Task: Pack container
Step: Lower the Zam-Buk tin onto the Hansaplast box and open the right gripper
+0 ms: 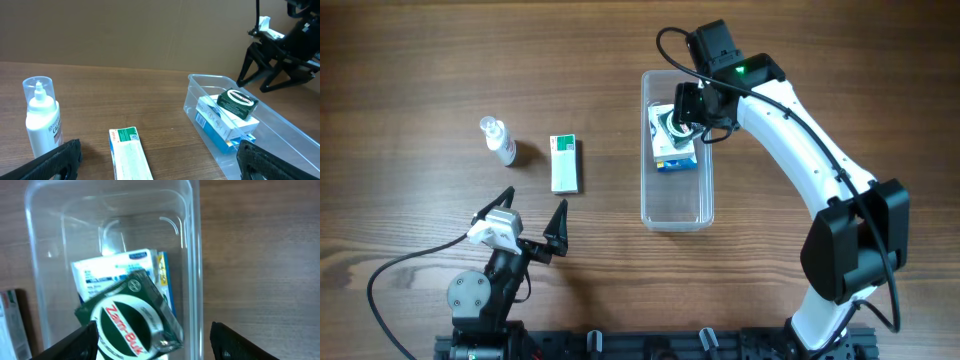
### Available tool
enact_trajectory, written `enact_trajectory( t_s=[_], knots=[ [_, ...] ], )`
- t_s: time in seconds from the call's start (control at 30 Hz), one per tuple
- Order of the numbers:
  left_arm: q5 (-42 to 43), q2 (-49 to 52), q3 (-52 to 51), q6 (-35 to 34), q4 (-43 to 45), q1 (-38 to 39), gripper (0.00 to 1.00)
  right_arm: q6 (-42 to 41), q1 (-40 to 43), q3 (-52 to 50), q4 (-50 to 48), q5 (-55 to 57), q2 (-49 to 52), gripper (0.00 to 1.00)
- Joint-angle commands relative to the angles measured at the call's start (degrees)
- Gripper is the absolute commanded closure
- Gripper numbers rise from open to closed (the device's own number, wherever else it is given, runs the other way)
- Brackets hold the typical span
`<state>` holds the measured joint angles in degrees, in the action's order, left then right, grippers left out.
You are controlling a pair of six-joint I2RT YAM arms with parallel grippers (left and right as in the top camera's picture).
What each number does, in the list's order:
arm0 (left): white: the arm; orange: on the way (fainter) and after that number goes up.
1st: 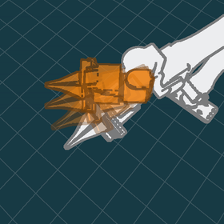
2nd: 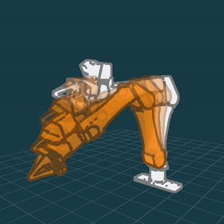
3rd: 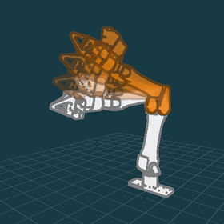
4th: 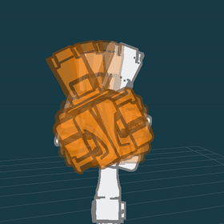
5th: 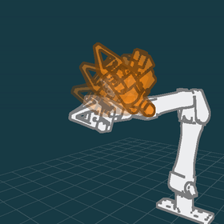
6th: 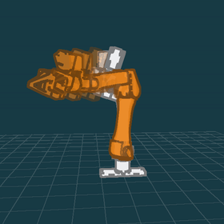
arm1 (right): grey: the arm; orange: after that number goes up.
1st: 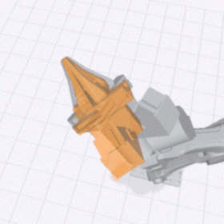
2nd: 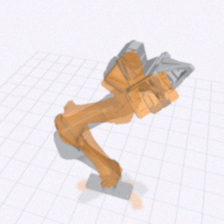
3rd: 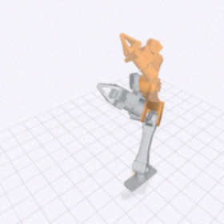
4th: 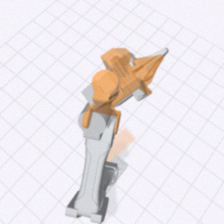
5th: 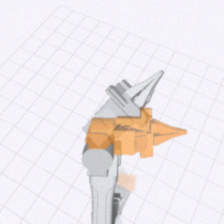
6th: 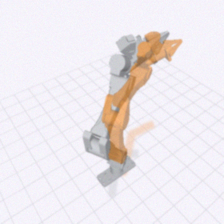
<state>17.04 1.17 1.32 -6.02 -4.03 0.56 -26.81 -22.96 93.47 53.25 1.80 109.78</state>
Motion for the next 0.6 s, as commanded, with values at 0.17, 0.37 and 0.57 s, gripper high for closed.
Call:
enact_trajectory(
  t_s=[0.17,0.37,0.57],
  knots=[
    [-0.15,-0.35,-0.39,1.31,0.09,-0.46,0.0,6.16,-0.35,-0.07,-1.29,-3.19,0.48,0.25],
    [-0.15,-0.35,-0.39,1.31,0.09,-0.46,0.0,17.84,-0.35,-0.07,-2.05,-6.34,0.55,0.28],
    [-0.15,-0.35,-0.39,1.31,0.09,-0.46,0.0,17.79,-0.35,-0.07,-5.14,-6.82,0.66,0.71]
  ],
)
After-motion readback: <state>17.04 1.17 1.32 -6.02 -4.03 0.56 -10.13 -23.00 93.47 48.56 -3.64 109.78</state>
